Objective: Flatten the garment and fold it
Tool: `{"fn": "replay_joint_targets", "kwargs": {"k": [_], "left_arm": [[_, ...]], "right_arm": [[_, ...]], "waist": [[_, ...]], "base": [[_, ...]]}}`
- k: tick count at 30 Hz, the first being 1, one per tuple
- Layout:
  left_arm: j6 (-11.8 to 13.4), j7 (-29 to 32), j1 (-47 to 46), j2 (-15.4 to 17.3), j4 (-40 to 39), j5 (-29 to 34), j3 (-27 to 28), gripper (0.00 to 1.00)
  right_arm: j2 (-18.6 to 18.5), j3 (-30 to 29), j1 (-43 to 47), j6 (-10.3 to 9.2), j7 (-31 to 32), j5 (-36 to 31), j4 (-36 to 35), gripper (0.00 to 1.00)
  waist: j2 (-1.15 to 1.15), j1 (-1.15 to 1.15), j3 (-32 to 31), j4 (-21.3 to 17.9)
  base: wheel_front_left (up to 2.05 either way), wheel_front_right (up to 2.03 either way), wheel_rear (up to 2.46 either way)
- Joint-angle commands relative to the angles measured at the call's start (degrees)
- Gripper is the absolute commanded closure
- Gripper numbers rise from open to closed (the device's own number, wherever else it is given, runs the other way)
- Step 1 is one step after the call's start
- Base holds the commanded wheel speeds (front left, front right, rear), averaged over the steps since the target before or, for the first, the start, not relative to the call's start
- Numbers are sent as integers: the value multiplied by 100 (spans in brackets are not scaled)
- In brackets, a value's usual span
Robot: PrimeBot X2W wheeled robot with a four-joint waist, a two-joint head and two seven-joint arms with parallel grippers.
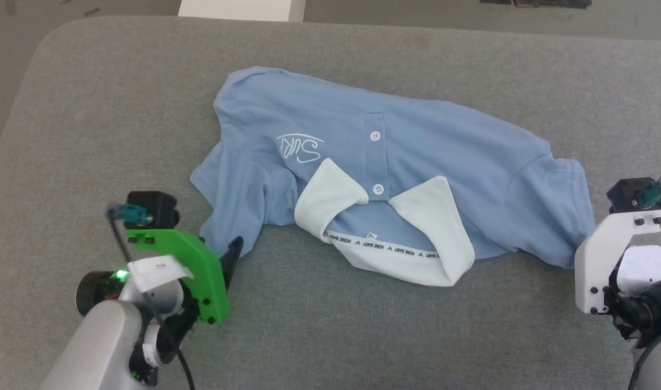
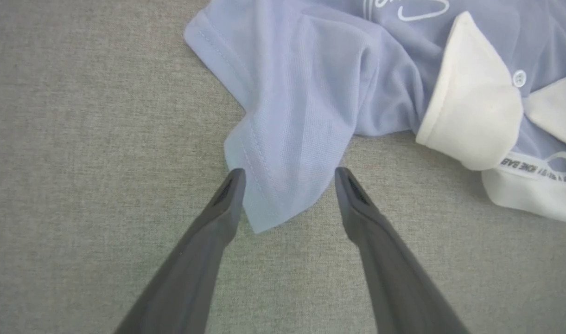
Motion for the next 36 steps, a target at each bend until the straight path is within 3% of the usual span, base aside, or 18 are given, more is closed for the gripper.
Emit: {"fn": "replay_joint_targets", "kwargs": {"k": [1, 11, 15, 17, 18, 27, 36], "left_arm": [[65, 141, -147, 94, 28, 90, -61, 0], [211, 820, -440, 175, 832, 325, -430, 0], [108, 914, -429, 80, 1114, 165, -491, 0], [41, 864, -434, 15, 1215, 64, -471, 89], [10, 843, -439, -7, 1261, 30, -467, 100], [-286, 405, -480, -177, 1297, -354, -223, 100], [-332, -434, -521, -254, 691, -915, 704, 100]], "right_arm": [[27, 0, 72, -8, 22, 10, -30, 100], [26, 41, 35, -8, 27, 50, -88, 100], [16, 47, 40, -8, -8, 70, -87, 100], [7, 42, 44, -8, -21, 80, -78, 100], [4, 39, 45, -8, -28, 84, -74, 100], [32, -3, 87, -8, -138, 117, -1, 100], [114, -241, -82, -8, -762, 553, -100, 100]], "waist": [[0, 0, 54, -26], [0, 0, 202, -128], [0, 0, 234, -160], [0, 0, 240, -165], [0, 0, 239, -165], [0, 0, 71, -163], [0, 0, -300, -200]], "base": [[0, 0, 0], [0, 0, 0], [0, 0, 0], [0, 0, 0], [0, 0, 0], [0, 0, 0], [0, 0, 0]]}}
